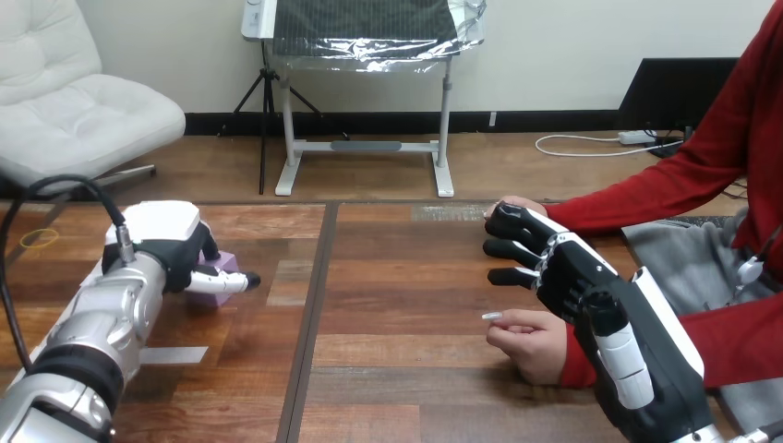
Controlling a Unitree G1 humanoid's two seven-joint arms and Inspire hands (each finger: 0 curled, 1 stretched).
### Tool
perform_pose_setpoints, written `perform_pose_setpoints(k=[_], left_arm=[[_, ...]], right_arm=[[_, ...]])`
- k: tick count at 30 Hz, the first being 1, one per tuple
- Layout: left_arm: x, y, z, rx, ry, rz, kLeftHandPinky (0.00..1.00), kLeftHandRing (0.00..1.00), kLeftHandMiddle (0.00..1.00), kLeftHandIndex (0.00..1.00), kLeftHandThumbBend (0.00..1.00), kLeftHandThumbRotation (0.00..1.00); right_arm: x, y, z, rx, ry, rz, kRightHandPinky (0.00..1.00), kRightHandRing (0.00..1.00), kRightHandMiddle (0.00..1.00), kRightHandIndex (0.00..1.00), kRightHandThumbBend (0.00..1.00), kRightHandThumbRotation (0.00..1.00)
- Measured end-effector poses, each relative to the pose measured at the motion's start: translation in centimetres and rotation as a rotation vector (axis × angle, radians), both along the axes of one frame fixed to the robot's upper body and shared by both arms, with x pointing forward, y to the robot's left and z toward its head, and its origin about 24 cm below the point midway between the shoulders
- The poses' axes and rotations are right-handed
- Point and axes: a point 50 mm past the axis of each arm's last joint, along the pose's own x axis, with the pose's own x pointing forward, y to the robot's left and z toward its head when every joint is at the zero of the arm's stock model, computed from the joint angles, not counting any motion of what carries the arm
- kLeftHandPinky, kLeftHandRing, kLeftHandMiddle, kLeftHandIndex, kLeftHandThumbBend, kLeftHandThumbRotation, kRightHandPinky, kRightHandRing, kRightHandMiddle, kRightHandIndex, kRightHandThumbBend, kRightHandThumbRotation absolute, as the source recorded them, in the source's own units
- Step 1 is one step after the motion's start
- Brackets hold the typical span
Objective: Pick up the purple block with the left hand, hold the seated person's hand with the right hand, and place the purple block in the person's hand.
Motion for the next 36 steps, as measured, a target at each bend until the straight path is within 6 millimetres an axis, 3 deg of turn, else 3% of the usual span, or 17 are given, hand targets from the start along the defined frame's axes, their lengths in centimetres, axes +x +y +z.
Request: perform_pose_setpoints(k=[18,27,36], left_arm=[[0.3,0.0,0.6,-0.002,-0.016,-0.005,0.48,0.55,0.56,0.56,0.7,0.74],[0.4,-0.1,0.7,-0.025,-0.037,-0.012,0.36,0.42,0.45,0.46,0.68,0.66],[0.6,-0.3,1.1,-0.089,-0.085,-0.012,0.34,0.38,0.42,0.43,0.67,0.63]], right_arm=[[0.2,0.0,0.2,0.0,-0.009,0.002,0.76,0.84,0.87,0.86,0.87,1.0],[0.2,0.0,0.2,-0.001,-0.009,0.002,0.76,0.84,0.87,0.87,0.87,1.0],[0.2,0.1,0.2,-0.002,-0.009,0.003,0.77,0.85,0.87,0.87,0.87,1.0]])
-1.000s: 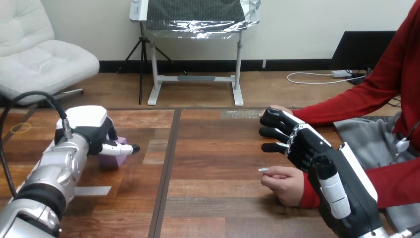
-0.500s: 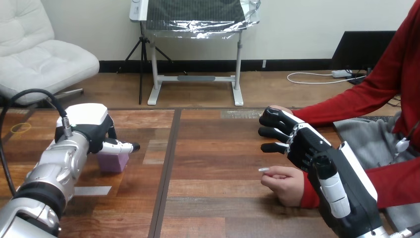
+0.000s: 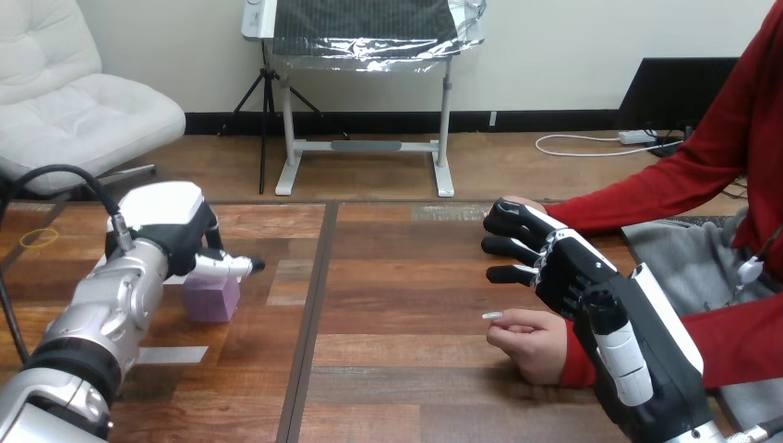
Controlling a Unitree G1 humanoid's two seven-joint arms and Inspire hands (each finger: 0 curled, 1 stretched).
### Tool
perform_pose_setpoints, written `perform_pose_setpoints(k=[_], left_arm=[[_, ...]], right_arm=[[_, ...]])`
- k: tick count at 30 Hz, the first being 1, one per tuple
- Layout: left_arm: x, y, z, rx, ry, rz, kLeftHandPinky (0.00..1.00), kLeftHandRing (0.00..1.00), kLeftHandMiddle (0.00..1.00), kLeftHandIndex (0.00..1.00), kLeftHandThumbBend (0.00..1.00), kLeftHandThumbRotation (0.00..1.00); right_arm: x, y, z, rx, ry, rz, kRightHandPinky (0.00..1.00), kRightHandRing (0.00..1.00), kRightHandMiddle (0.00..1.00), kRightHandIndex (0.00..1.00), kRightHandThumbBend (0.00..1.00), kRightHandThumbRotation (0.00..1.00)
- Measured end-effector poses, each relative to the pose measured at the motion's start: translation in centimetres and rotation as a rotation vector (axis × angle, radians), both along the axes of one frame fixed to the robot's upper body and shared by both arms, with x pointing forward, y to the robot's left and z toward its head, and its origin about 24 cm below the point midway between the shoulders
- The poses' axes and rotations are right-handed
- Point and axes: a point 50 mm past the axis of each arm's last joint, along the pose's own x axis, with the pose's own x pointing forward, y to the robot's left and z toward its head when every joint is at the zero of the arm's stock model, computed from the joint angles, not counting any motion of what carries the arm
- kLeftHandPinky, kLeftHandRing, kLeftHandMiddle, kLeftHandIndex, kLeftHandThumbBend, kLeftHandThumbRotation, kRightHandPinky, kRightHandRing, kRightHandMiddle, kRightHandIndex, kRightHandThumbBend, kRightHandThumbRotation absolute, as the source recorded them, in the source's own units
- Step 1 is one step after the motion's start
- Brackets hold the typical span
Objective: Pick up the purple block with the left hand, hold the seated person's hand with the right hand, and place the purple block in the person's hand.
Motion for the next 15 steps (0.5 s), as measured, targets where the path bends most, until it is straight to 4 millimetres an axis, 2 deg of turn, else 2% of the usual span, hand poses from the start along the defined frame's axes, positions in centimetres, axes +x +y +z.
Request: perform_pose_setpoints(k=[6,15], left_arm=[[0.2,-0.1,0.6,-0.053,-0.037,-0.003,0.33,0.34,0.38,0.38,0.66,0.62],[0.6,-0.3,1.9,-0.117,-0.11,-0.02,0.2,0.22,0.27,0.26,0.66,0.62]], right_arm=[[0.0,0.0,0.0,0.0,0.0,0.0,0.77,0.85,0.87,0.87,0.87,1.0],[0.0,0.0,0.0,-0.003,-0.001,0.0,0.77,0.85,0.87,0.87,0.87,1.0]])
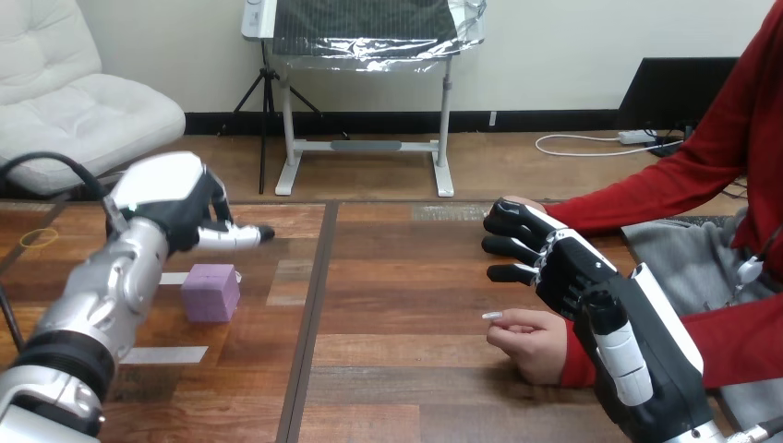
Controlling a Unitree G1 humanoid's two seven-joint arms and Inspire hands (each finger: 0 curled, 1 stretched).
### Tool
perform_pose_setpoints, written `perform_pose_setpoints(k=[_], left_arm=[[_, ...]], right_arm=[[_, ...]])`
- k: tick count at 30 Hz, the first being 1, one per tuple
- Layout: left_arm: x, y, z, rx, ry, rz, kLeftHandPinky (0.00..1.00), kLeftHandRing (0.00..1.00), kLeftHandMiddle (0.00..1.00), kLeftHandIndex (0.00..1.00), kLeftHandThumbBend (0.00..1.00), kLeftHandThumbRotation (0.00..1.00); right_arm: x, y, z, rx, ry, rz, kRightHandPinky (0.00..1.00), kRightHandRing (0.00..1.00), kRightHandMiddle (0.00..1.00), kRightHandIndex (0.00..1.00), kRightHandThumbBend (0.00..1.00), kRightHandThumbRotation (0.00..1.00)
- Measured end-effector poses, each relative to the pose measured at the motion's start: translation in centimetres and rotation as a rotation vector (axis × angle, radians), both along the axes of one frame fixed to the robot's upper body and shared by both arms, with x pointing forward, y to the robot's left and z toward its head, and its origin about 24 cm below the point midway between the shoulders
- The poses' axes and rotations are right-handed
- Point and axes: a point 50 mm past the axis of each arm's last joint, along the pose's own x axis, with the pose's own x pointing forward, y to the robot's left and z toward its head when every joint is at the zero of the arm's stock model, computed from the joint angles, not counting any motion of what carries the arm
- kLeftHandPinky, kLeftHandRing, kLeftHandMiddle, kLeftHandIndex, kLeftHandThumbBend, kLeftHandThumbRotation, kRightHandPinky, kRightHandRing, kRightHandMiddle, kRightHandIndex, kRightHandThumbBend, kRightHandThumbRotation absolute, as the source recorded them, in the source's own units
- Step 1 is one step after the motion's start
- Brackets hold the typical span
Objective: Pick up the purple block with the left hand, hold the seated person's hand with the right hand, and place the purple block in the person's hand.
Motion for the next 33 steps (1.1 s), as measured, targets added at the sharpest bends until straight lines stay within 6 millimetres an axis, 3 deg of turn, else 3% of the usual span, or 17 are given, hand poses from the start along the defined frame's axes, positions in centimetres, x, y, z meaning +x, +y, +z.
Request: perform_pose_setpoints(k=[6,15,24,33], left_arm=[[0.2,0.0,1.1,-0.037,-0.054,-0.009,0.18,0.2,0.26,0.26,0.66,0.61],[0.3,0.0,2.6,-0.065,-0.126,-0.026,0.29,0.3,0.35,0.33,0.68,0.6],[0.1,-0.1,3.5,-0.08,-0.176,-0.046,0.37,0.41,0.46,0.44,0.72,0.59],[-0.1,-0.2,3.7,-0.076,-0.185,-0.065,0.51,0.59,0.62,0.6,0.75,0.57]], right_arm=[[0.1,0.0,0.1,0.0,-0.003,0.0,0.77,0.85,0.87,0.87,0.88,1.0],[0.3,0.1,0.3,0.0,-0.013,0.003,0.77,0.84,0.86,0.86,0.88,1.0],[0.4,0.1,0.3,-0.002,-0.016,0.002,0.76,0.84,0.86,0.86,0.88,1.0],[0.4,0.0,0.3,-0.002,-0.016,0.0,0.76,0.84,0.86,0.86,0.87,1.0]])
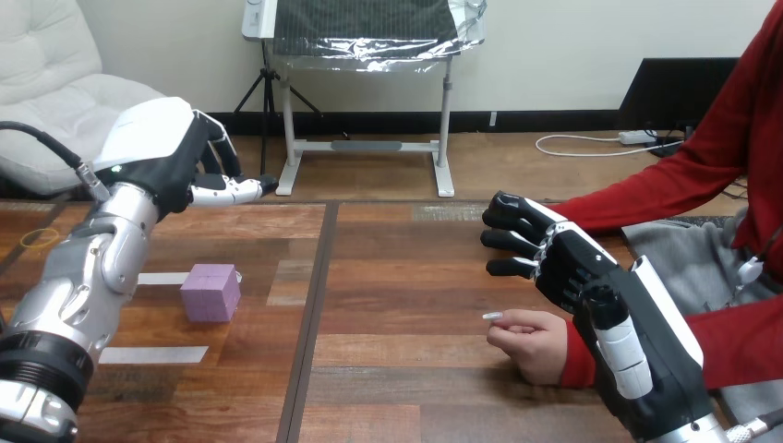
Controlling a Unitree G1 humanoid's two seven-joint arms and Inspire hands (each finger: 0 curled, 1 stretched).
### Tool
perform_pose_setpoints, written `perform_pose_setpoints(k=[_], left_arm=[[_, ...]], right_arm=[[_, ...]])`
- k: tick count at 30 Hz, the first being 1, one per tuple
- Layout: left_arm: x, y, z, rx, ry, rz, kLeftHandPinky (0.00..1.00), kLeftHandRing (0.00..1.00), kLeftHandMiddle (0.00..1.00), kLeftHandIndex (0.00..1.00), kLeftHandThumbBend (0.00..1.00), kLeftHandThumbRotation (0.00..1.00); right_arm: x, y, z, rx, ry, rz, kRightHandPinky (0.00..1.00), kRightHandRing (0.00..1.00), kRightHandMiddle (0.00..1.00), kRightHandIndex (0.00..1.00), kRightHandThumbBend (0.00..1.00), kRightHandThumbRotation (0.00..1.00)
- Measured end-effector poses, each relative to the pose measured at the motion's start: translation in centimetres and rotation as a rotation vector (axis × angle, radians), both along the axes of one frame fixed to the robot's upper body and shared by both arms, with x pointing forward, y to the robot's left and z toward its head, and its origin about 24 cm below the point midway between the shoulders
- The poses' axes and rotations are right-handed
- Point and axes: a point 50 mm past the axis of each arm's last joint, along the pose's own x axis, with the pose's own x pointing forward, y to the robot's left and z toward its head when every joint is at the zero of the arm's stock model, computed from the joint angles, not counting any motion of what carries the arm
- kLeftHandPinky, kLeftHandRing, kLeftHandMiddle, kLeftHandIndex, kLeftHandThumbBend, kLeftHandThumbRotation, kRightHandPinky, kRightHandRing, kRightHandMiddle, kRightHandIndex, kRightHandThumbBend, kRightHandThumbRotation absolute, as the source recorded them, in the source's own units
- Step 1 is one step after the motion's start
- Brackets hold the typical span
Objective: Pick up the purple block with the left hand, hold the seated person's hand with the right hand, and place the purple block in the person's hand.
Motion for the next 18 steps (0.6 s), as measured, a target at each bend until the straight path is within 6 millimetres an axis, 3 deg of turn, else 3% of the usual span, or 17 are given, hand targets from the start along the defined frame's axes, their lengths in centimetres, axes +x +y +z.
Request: perform_pose_setpoints(k=[18], left_arm=[[-0.08,-0.22,-0.9,0.06,0.096,-0.019,0.78,0.83,0.85,0.84,0.87,0.65]], right_arm=[[0.01,-0.01,-0.01,0.0,0.001,-0.002,0.76,0.84,0.87,0.87,0.87,1.0]])
